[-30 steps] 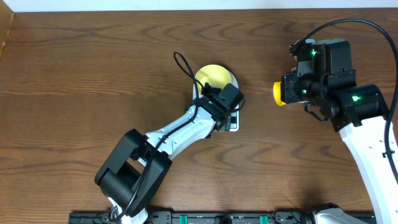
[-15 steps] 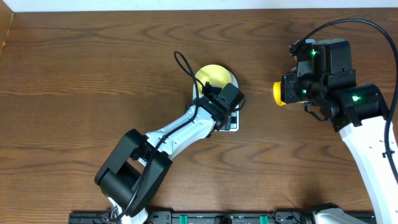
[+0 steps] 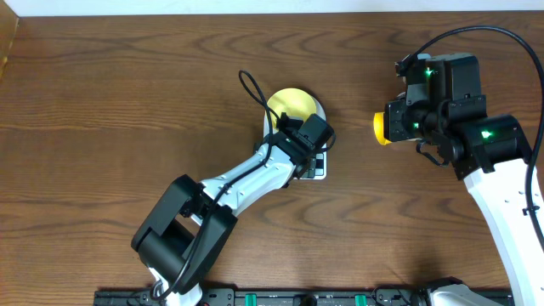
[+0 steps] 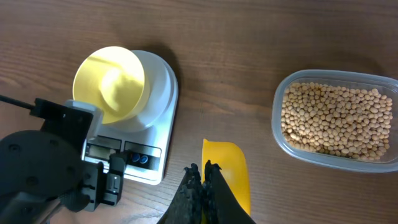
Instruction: Scoop item into bowl and weigh 50g on scale
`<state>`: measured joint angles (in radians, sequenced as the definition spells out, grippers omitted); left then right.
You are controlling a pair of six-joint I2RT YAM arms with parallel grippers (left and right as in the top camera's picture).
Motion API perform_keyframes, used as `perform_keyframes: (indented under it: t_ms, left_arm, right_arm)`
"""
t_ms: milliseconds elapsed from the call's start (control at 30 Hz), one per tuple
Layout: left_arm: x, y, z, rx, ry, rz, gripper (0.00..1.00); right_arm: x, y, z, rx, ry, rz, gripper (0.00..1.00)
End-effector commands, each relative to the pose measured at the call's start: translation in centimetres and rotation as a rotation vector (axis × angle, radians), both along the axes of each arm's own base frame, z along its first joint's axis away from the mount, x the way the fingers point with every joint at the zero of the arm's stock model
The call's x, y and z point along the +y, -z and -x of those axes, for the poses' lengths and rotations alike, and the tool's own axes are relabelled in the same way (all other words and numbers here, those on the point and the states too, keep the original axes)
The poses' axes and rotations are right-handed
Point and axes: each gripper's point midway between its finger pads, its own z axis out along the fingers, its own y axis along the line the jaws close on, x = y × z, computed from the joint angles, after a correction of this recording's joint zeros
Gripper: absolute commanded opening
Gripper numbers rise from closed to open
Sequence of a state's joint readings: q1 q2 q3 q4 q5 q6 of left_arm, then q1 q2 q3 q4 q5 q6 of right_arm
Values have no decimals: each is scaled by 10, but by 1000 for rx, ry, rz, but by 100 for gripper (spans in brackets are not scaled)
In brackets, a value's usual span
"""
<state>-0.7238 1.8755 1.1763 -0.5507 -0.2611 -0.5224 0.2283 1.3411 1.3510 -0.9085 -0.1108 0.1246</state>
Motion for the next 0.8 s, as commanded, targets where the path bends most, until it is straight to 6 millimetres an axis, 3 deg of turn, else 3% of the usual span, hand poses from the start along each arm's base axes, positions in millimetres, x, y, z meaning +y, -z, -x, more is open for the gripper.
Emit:
perform_keyframes:
  t_ms: [0,767]
  left_arm:
    - [6,12,3,18,6,-45,98]
    - [9,13,6,31,6,-57,98]
  right_arm:
    - [-3,-3,-3,-9,9,5,1]
    - [-4,-2,-1,2,9,8,1]
